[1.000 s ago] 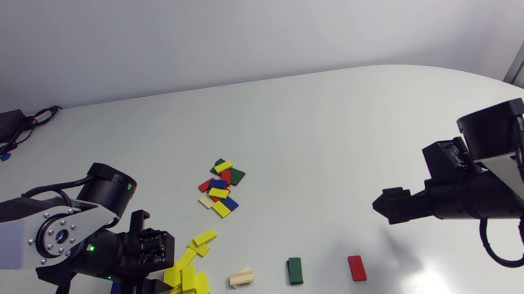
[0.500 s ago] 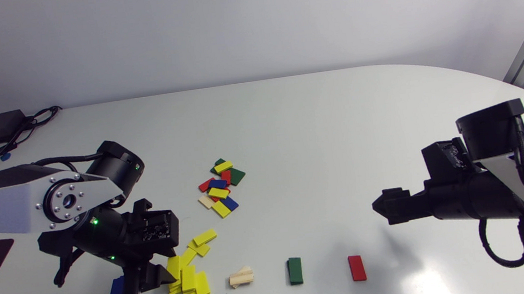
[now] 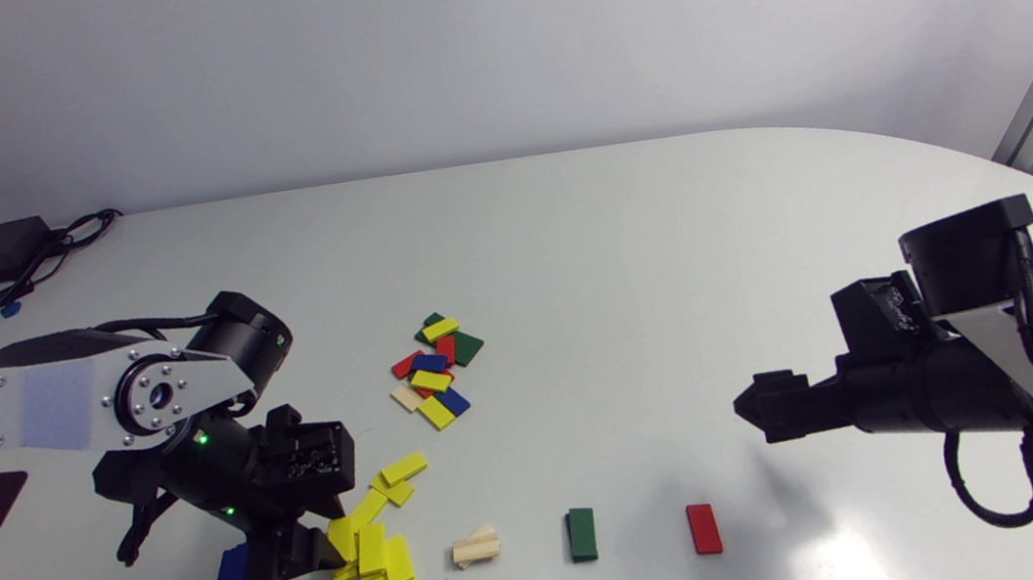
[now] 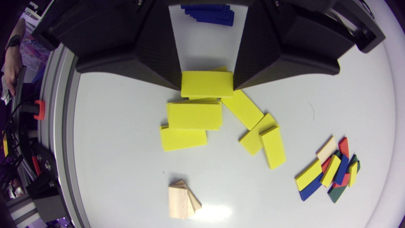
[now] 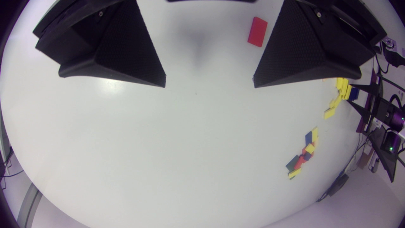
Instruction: Take domino bricks one by one from the mixed stack on the table and place each onto the existing stack of the same color.
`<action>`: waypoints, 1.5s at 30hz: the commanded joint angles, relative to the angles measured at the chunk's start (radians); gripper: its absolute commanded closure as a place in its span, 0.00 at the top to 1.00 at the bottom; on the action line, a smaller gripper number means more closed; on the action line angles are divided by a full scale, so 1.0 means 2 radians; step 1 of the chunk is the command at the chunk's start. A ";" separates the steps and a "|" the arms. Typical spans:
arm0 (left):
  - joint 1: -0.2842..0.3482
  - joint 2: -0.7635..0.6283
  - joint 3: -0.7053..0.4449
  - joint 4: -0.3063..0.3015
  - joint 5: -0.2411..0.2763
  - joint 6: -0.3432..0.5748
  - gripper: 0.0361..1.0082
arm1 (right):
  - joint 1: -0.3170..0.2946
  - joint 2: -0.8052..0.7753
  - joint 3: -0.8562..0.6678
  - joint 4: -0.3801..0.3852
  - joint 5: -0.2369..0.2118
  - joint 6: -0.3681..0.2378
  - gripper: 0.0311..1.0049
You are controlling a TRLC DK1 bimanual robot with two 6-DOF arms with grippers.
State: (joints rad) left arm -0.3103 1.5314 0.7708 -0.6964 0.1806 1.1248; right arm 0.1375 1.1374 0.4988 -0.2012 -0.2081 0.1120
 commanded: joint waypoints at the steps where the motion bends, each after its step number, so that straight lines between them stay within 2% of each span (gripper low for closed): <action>1: 0.009 0.016 -0.010 0.004 0.003 0.000 0.33 | -0.002 0.007 -0.015 0.006 0.002 -0.003 0.97; 2: 0.010 0.017 -0.010 0.005 0.003 0.000 0.33 | -0.002 0.007 -0.015 0.006 0.003 -0.003 0.97; 6: 0.011 0.017 -0.008 0.006 0.003 0.000 0.49 | -0.002 0.007 -0.015 0.006 0.003 -0.003 0.97; 9: 0.011 0.017 -0.006 0.005 0.003 -0.001 0.68 | -0.002 0.007 -0.015 0.006 0.003 -0.003 0.97; 15: 0.012 0.001 0.015 -0.012 0.003 -0.002 0.94 | -0.002 0.007 -0.015 0.006 0.003 -0.003 0.97; 22: 0.018 0.001 0.073 -0.044 0.004 -0.011 0.98 | -0.002 0.009 -0.015 0.006 0.003 -0.003 0.97; 25: 0.014 0.014 0.104 -0.046 0.005 -0.032 0.98 | -0.002 0.010 -0.014 0.006 0.003 -0.003 0.97; 27: 0.006 0.050 0.129 -0.043 0.004 -0.060 0.98 | -0.002 0.010 -0.014 0.006 0.004 -0.003 0.97; 30: 0.000 0.091 0.145 -0.016 0.003 -0.103 0.97 | -0.002 0.010 -0.015 0.006 0.004 -0.003 0.97; 35: -0.034 0.116 0.119 0.052 -0.029 -0.153 0.93 | -0.003 0.011 -0.014 0.006 0.004 -0.003 0.97; 39: -0.043 0.132 0.116 0.072 -0.040 -0.161 0.91 | -0.003 0.011 -0.015 0.006 0.004 -0.003 0.97; 43: -0.047 0.140 0.115 0.078 -0.045 -0.163 0.91 | -0.003 0.011 -0.015 0.006 0.006 -0.003 0.97; 45: -0.044 0.146 0.114 0.085 -0.047 -0.163 0.88 | -0.003 0.011 -0.015 0.006 0.006 -0.003 0.97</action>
State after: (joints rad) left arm -0.3950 1.7916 1.0187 -0.5385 0.0963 0.8173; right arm 0.1375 1.1431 0.4988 -0.1986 -0.2050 0.1120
